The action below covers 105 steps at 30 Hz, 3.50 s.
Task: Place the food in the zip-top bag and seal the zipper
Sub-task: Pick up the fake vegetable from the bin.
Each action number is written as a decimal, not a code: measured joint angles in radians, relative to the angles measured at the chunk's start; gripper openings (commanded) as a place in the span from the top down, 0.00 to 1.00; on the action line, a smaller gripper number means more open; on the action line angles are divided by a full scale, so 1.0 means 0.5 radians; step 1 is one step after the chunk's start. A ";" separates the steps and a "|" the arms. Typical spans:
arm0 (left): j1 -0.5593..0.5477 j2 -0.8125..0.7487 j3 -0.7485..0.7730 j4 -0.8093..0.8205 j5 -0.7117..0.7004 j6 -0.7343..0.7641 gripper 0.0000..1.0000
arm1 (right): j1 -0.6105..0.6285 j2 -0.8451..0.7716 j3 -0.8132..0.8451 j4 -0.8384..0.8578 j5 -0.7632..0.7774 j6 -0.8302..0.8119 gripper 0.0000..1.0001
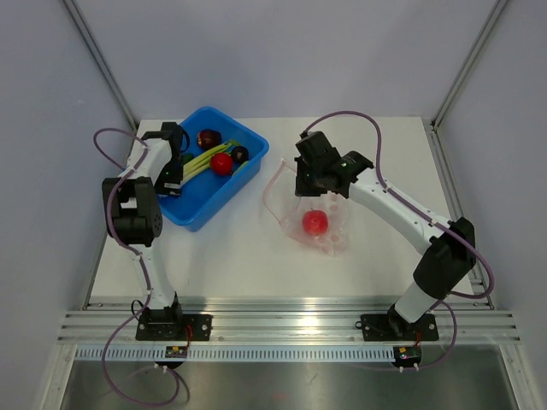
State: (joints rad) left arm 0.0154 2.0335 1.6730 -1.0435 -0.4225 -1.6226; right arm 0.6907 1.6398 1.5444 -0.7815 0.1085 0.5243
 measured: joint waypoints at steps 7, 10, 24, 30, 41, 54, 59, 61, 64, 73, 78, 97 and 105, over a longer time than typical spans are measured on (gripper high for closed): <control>0.029 0.031 -0.015 0.124 -0.004 -0.167 0.15 | -0.044 0.057 0.000 -0.004 -0.045 -0.040 0.98; 0.023 0.038 -0.019 0.187 -0.004 -0.200 0.15 | -0.056 0.085 0.000 -0.005 -0.057 -0.053 0.99; 0.027 0.218 0.028 0.402 -0.021 -0.204 0.18 | -0.104 0.195 0.000 -0.005 -0.101 -0.108 0.99; 0.028 0.237 0.034 0.442 -0.011 -0.196 0.30 | -0.106 0.228 0.000 -0.005 -0.130 -0.115 0.99; 0.060 0.257 0.066 0.516 -0.002 -0.188 0.93 | -0.111 0.228 0.000 -0.014 -0.145 -0.114 0.99; 0.030 0.105 -0.003 0.423 -0.159 -0.136 1.00 | -0.112 0.229 0.001 -0.019 -0.153 -0.113 1.00; -0.005 0.060 0.105 0.286 -0.325 -0.048 1.00 | -0.112 0.228 0.000 -0.018 -0.153 -0.113 1.00; -0.018 0.022 0.105 0.281 -0.378 0.002 1.00 | -0.112 0.228 0.000 -0.018 -0.154 -0.113 1.00; -0.050 -0.034 0.105 0.283 -0.452 0.081 1.00 | -0.112 0.228 0.000 -0.018 -0.168 -0.111 1.00; -0.149 -0.394 -0.136 0.858 -0.572 0.687 1.00 | -0.112 0.209 -0.001 -0.018 -0.189 -0.098 1.00; -0.177 -0.526 -0.169 1.291 -0.564 1.117 1.00 | -0.112 0.161 -0.011 -0.017 -0.188 -0.087 0.99; -0.169 -0.905 -0.043 1.650 0.089 2.121 1.00 | -0.112 0.095 0.034 0.034 -0.259 -0.027 1.00; -0.182 -1.190 -0.012 1.405 0.518 2.051 1.00 | -0.111 0.066 0.130 0.052 -0.314 0.043 1.00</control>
State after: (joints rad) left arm -0.0757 1.4384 1.6669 -0.3412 -0.1635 -0.5972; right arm 0.6350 1.6730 1.6096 -0.7555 -0.0483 0.5461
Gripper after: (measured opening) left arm 0.038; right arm 0.011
